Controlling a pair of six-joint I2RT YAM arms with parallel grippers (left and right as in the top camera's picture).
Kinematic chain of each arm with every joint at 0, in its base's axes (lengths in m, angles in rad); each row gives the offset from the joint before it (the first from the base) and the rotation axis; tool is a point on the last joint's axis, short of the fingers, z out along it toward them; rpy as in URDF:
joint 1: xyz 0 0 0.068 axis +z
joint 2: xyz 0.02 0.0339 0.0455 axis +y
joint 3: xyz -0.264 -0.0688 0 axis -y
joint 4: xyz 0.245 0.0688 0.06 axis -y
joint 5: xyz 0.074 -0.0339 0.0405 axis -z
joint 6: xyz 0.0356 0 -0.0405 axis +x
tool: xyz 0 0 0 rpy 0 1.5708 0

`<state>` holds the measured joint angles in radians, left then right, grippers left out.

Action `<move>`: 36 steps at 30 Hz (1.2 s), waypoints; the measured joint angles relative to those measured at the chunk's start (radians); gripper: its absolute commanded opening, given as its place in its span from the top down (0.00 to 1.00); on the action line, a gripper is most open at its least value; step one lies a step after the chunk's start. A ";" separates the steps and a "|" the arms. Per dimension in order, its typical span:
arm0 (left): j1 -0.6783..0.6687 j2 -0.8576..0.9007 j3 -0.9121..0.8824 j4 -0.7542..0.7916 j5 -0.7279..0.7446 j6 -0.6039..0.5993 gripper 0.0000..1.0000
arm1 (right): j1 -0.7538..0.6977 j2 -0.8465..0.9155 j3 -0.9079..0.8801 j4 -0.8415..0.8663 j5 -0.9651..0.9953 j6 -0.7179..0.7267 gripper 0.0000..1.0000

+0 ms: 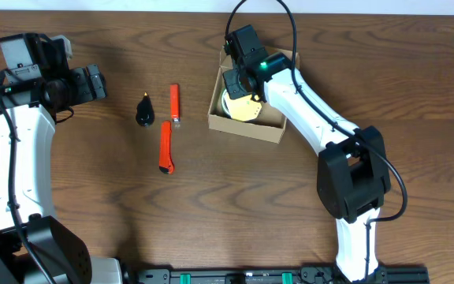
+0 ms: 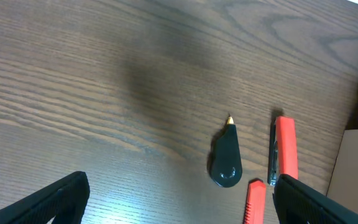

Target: Pack container

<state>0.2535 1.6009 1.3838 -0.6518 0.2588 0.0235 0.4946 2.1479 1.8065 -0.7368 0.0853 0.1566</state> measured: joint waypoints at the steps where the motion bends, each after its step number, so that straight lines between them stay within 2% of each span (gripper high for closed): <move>1: 0.000 0.000 0.000 0.000 0.000 0.000 0.04 | 0.000 0.002 0.016 -0.015 0.000 -0.004 0.99; 9: 0.000 0.000 0.000 0.000 0.000 0.000 0.05 | 0.000 0.005 0.209 -0.120 -0.002 -0.017 0.99; 13: 0.000 0.000 0.000 0.000 0.000 0.000 0.05 | 0.000 0.005 0.277 -0.229 -0.003 -0.018 0.99; 27: 0.000 0.000 0.000 0.000 0.000 0.000 0.05 | 0.000 0.005 0.289 -0.589 0.019 -0.015 0.99; 36: 0.000 0.000 0.000 0.000 0.000 0.000 0.05 | -0.003 0.005 0.289 -0.654 0.033 -0.016 0.98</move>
<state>0.2535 1.6009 1.3838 -0.6514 0.2588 0.0235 0.4919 2.1532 2.0956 -1.3911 0.1184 0.1402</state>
